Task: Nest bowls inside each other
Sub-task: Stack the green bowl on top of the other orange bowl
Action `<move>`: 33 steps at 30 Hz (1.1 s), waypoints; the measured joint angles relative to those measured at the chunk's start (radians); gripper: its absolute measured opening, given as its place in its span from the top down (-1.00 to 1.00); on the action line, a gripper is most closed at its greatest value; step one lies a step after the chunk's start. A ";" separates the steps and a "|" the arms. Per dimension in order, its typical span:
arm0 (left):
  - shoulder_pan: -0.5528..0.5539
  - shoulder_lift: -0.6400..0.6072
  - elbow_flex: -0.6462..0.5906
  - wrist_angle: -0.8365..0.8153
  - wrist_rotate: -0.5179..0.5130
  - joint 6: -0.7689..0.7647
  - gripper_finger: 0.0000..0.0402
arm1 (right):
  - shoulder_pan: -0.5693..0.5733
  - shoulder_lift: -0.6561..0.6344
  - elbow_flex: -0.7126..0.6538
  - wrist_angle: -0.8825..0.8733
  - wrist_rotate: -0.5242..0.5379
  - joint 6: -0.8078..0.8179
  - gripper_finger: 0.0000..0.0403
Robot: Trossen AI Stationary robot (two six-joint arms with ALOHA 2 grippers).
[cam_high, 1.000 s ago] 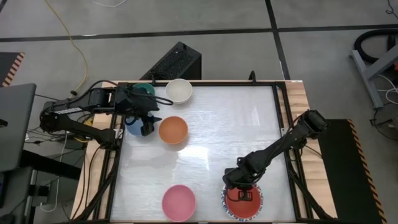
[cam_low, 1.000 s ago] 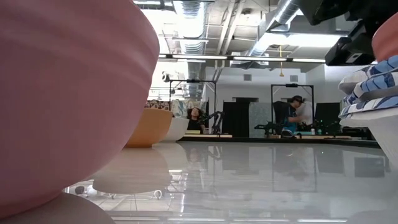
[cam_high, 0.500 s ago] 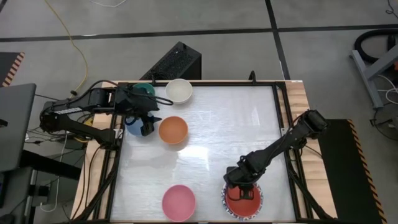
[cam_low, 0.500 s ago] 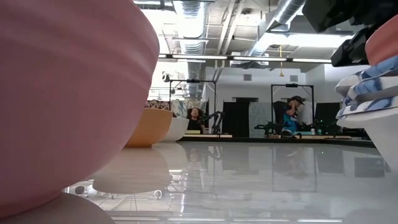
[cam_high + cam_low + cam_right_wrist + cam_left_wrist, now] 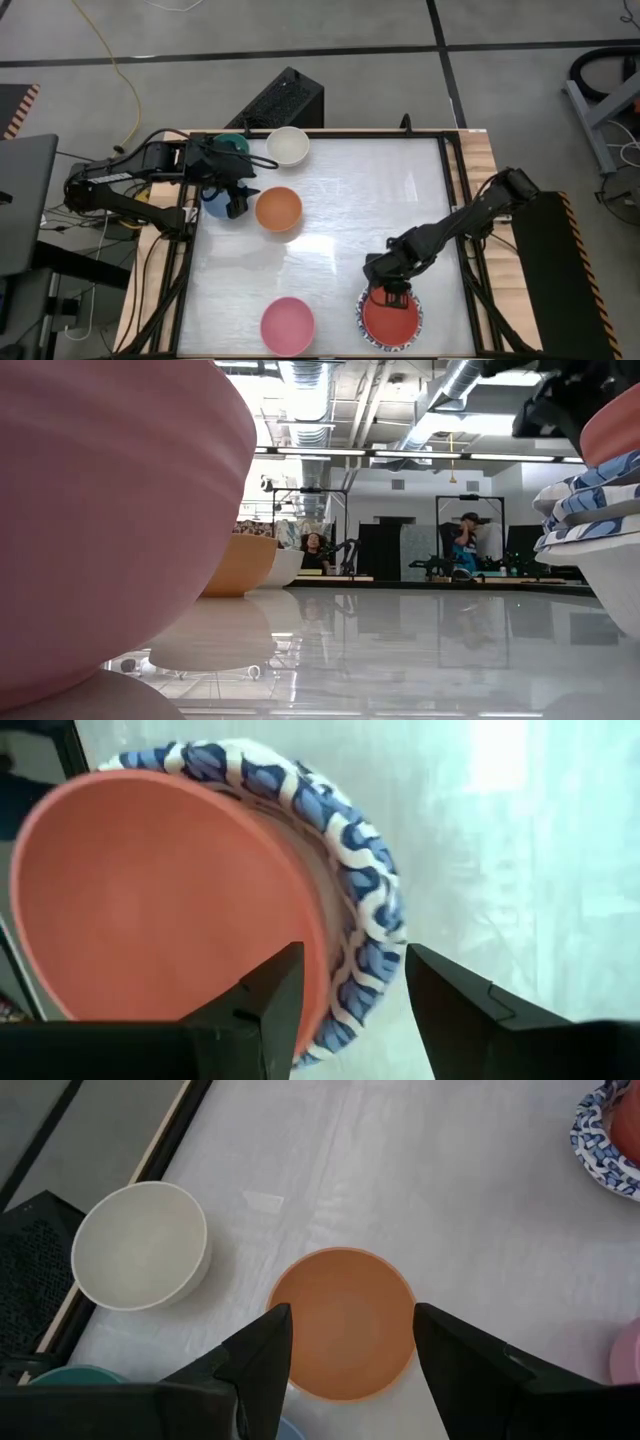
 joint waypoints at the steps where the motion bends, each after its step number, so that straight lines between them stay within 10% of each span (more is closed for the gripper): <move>1: 0.000 0.000 0.000 0.000 0.000 0.000 0.01 | -0.003 -0.014 0.000 -0.009 0.007 0.000 0.03; 33: 0.321 0.000 -0.088 -0.115 -0.023 -0.035 0.01 | -0.199 -0.209 0.000 0.026 0.574 0.026 0.03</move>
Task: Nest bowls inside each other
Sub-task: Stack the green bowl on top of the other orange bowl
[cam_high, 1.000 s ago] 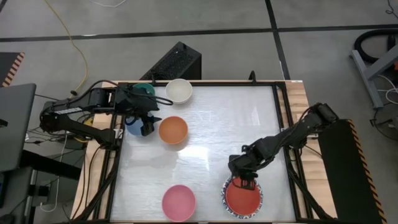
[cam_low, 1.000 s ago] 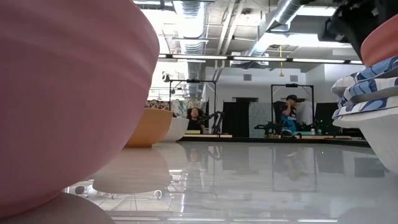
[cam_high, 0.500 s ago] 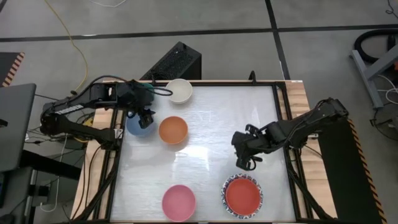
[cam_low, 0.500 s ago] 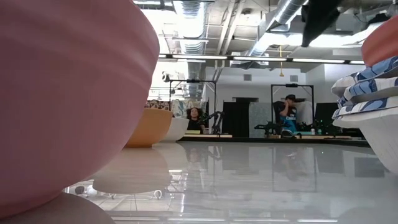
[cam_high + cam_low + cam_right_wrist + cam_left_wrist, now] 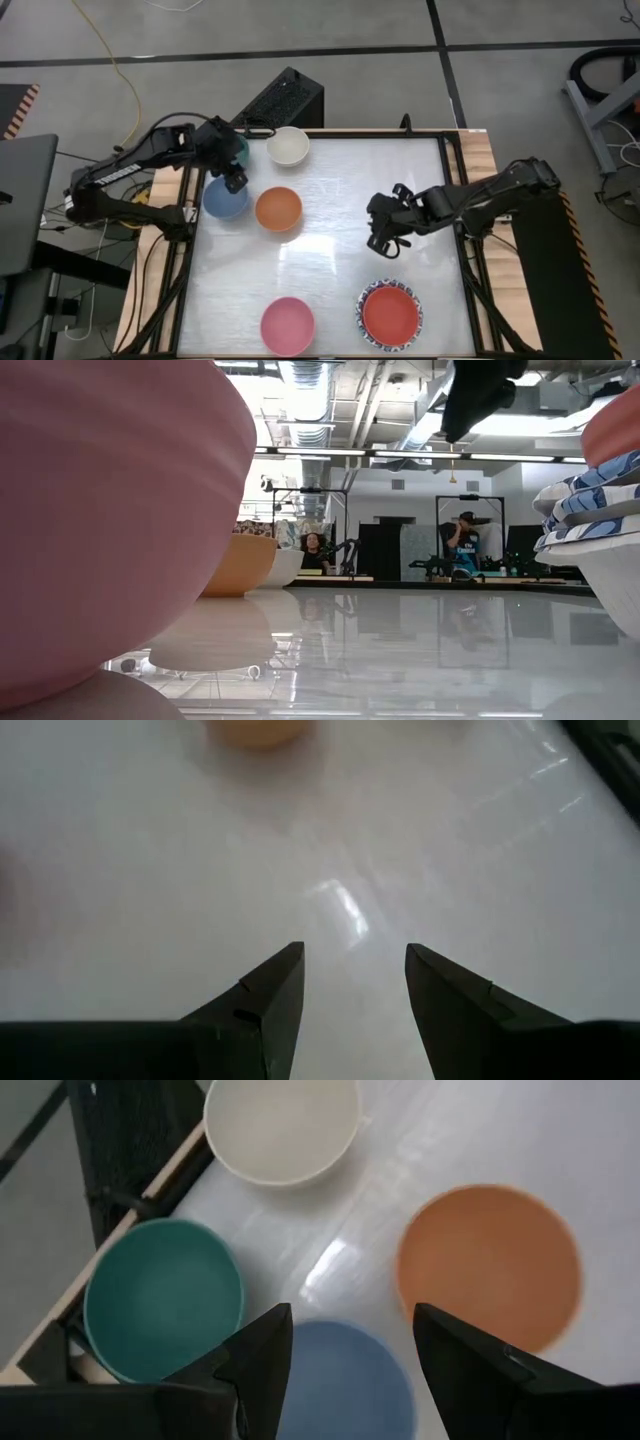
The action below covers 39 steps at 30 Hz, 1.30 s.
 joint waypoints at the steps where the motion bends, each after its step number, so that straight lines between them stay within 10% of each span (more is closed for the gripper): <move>1: 0.006 -0.001 -0.026 0.017 0.002 -0.001 0.01 | -0.007 0.000 0.000 0.006 0.004 0.000 0.03; 12: 0.052 0.000 -0.244 0.176 0.001 -0.034 0.01 | -0.065 0.000 0.000 0.064 0.004 -0.003 0.03; 39: 0.321 0.004 -0.257 0.275 -0.001 0.077 0.01 | -0.082 0.000 0.000 0.065 0.025 -0.008 0.03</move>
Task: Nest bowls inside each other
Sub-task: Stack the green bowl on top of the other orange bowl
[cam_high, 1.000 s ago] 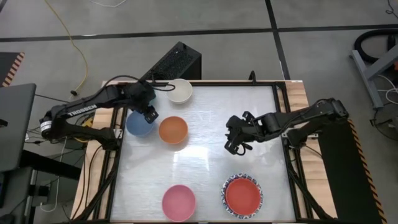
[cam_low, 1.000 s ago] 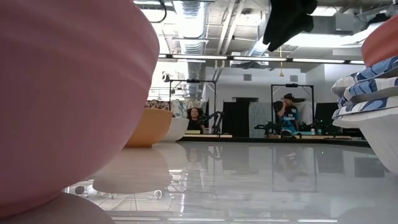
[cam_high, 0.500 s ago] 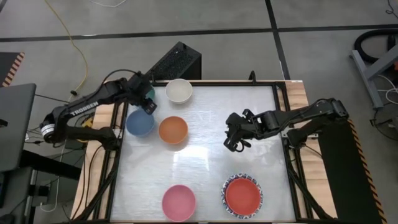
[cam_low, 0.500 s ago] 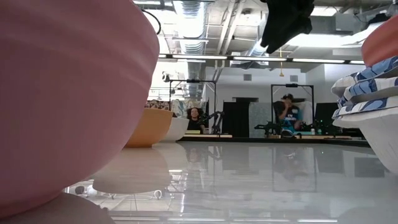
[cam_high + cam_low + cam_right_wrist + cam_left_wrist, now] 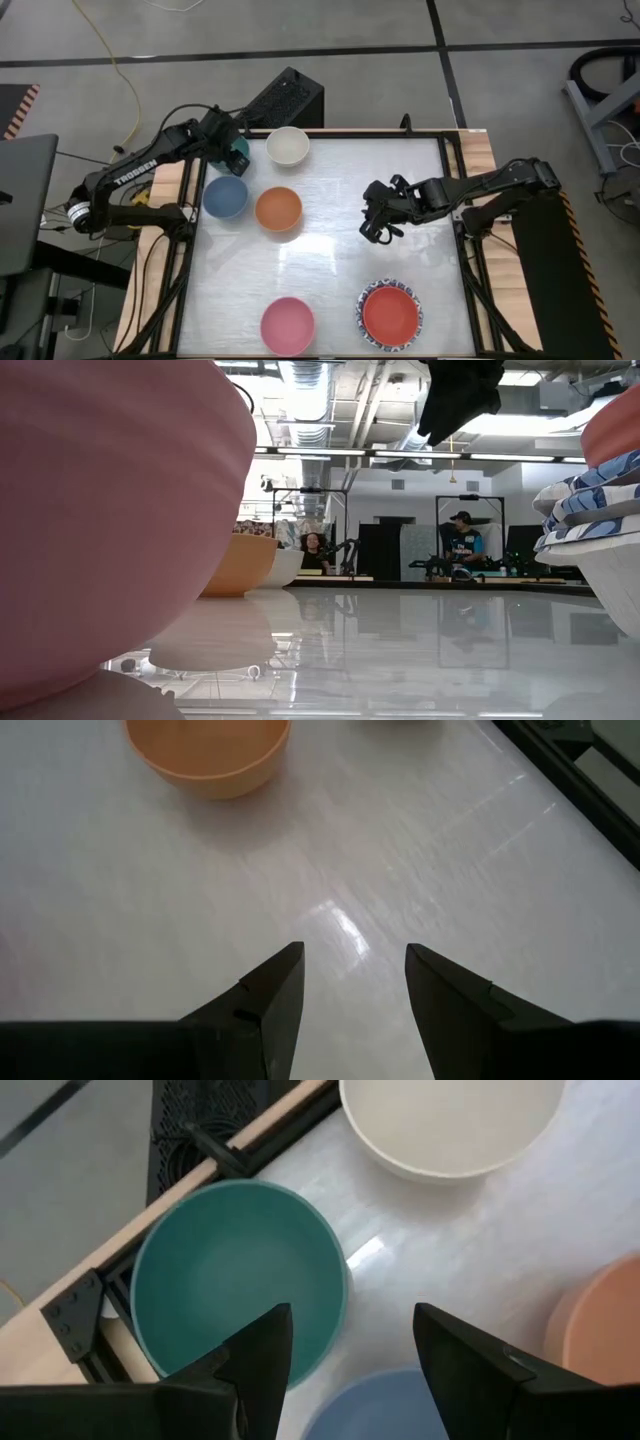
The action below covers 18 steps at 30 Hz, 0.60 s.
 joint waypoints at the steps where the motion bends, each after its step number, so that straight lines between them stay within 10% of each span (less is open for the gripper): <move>1: 0.000 0.007 0.000 0.009 0.000 0.000 0.01 | 0.000 0.000 0.000 0.000 0.000 -0.001 0.03; 18: 0.000 0.328 0.000 0.025 0.020 0.048 0.01 | 0.000 0.000 0.000 -0.001 0.000 -0.018 0.03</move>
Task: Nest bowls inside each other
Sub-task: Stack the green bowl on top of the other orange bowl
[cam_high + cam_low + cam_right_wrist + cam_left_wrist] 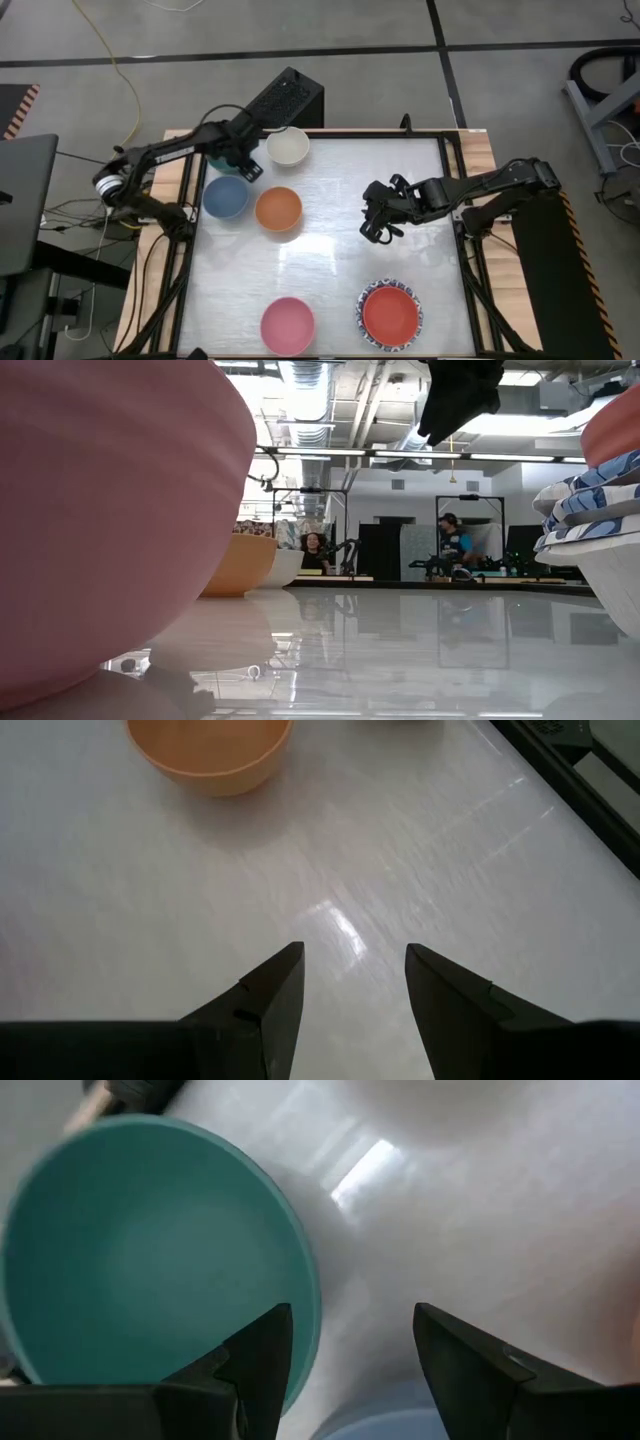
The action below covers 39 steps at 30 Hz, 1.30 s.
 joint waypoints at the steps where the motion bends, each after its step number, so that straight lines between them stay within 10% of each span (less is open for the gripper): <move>1: 0.000 0.014 0.000 0.003 -0.003 0.000 0.01 | 0.000 0.000 0.000 0.000 0.000 0.000 0.03; 11: 0.000 0.099 0.000 0.035 -0.030 0.042 0.08 | 0.000 0.000 0.000 0.000 -0.001 0.001 0.03; 22: -0.003 0.176 0.000 0.085 -0.023 0.112 0.94 | 0.000 0.000 0.000 -0.002 -0.003 0.001 0.03; 39: -0.015 0.113 0.001 0.047 -0.010 0.127 1.00 | -0.008 0.000 0.000 -0.002 -0.004 0.001 0.03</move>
